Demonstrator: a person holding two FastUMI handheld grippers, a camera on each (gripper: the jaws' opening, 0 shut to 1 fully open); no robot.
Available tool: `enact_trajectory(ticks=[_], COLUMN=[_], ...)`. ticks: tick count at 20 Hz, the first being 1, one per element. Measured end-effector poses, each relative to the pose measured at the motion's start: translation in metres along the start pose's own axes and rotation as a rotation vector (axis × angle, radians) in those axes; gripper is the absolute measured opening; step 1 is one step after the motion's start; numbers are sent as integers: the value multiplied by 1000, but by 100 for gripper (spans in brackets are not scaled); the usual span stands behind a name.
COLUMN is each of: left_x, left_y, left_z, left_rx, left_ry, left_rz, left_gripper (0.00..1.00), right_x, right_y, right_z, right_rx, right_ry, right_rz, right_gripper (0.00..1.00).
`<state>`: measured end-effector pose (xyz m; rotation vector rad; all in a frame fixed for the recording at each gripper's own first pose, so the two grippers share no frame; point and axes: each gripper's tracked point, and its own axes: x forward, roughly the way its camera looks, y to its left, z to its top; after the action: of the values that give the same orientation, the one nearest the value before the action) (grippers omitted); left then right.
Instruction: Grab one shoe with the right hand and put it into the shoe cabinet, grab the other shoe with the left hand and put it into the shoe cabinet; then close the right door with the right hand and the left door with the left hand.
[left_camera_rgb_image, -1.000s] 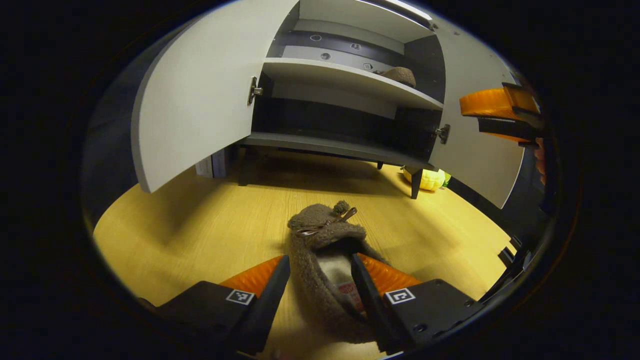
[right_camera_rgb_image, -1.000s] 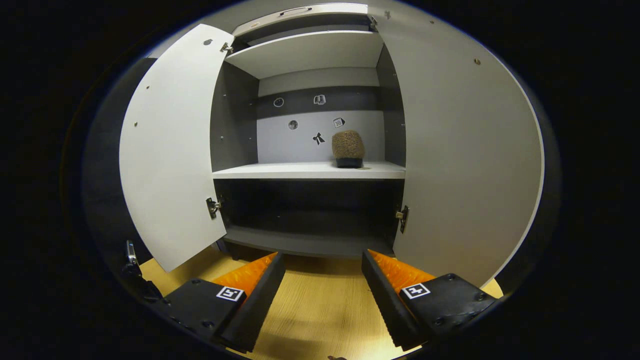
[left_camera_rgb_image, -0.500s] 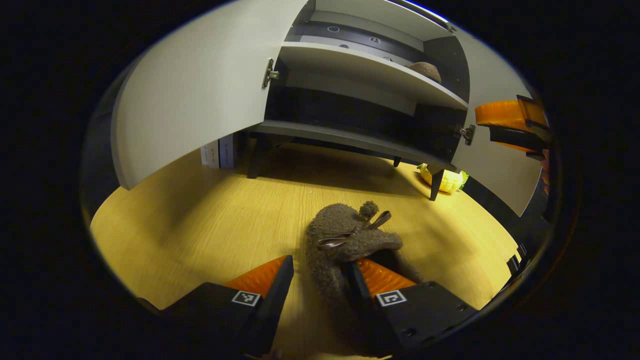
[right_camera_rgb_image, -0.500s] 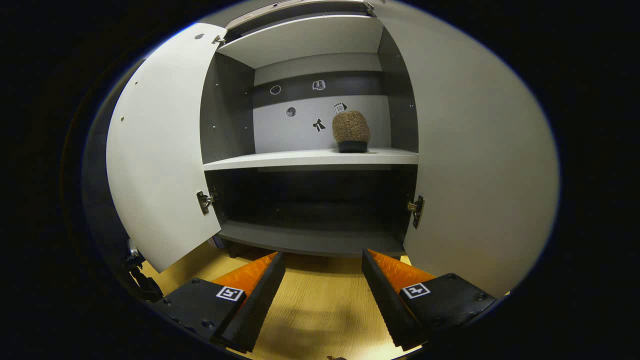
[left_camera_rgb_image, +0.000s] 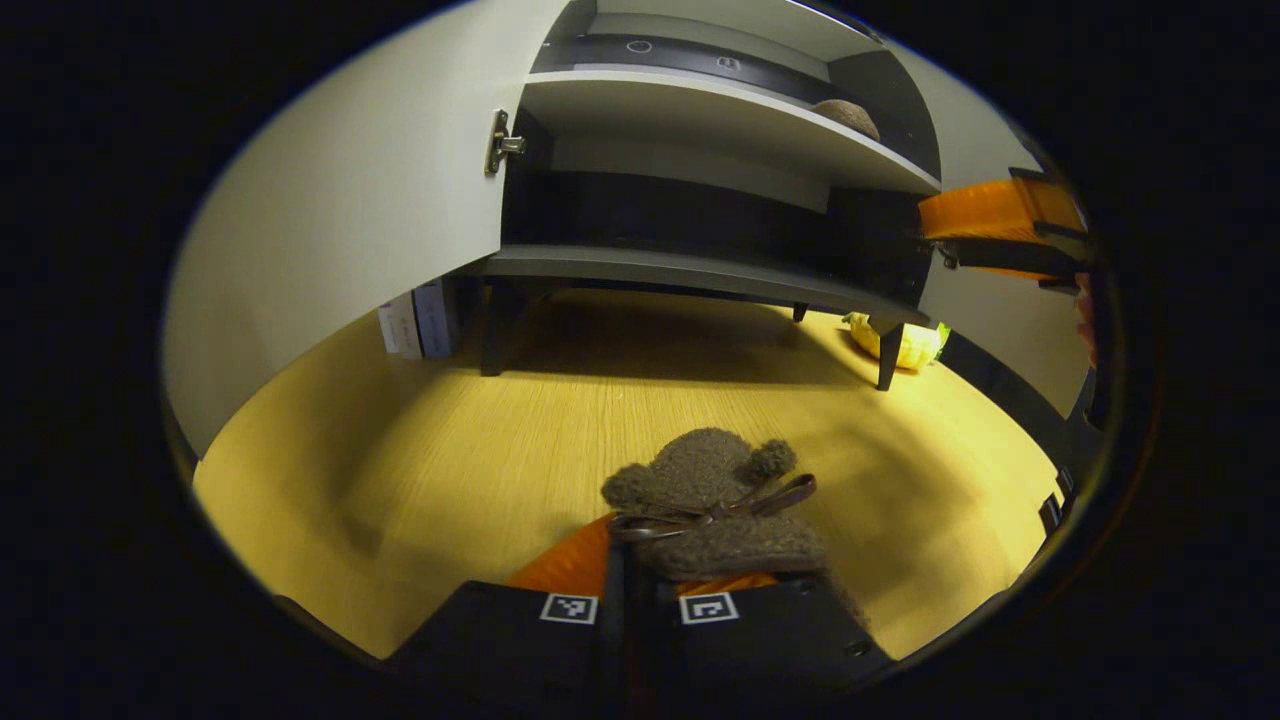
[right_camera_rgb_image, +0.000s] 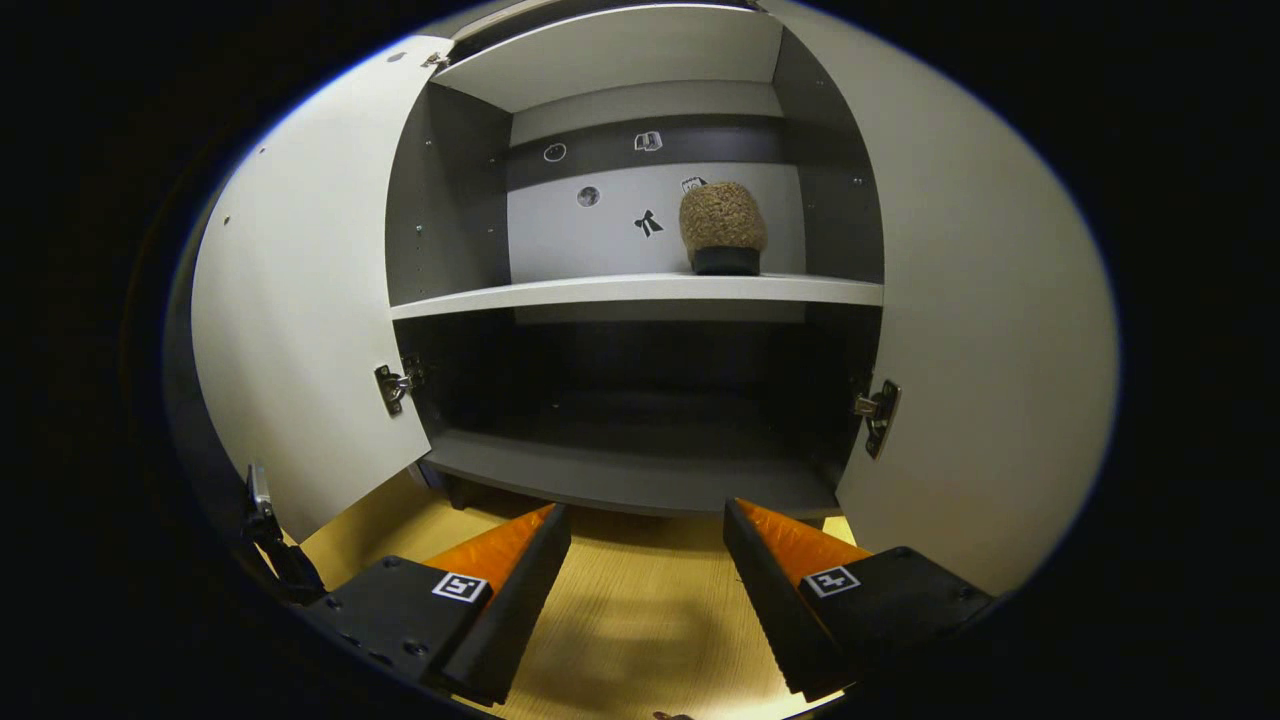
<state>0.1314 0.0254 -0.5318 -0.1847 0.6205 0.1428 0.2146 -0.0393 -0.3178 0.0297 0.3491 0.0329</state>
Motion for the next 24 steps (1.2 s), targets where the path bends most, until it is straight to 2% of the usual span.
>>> enact_trajectory(ticks=[1, 4, 7, 11, 14, 17, 20, 24], left_x=[0, -2, -27, -87, -132, -169, -179, -159], left_y=[0, 1, -2, -8, -12, -9, -11, -11], left_z=[0, 3, 38, 126, 213, 287, 350, 403], left_rx=[5, 2, 6, 40, 61, 101, 139, 136], left_ry=[2, 30, -1, -102, -221, -312, -387, -401], left_rz=[-3, -7, -12, -6, 7, 49, 87, 111], left_gripper=[11, 6, 6, 6, 6, 6, 6, 6], right_x=[3, 7, 5, -2, -9, -16, -24, -28], right_y=[1, 3, 8, 13, 23, 37, 50, 57], right_z=[0, 2, 13, 38, 54, 62, 69, 81], right_rx=[1, 4, -4, -19, -29, -37, -28, -41], right_ry=[2, 7, 4, -44, -66, -63, -53, -72], right_rz=[2, 13, 28, 42, 68, 102, 148, 212], right_gripper=[98, 99, 98, 98, 98, 99, 99, 98])
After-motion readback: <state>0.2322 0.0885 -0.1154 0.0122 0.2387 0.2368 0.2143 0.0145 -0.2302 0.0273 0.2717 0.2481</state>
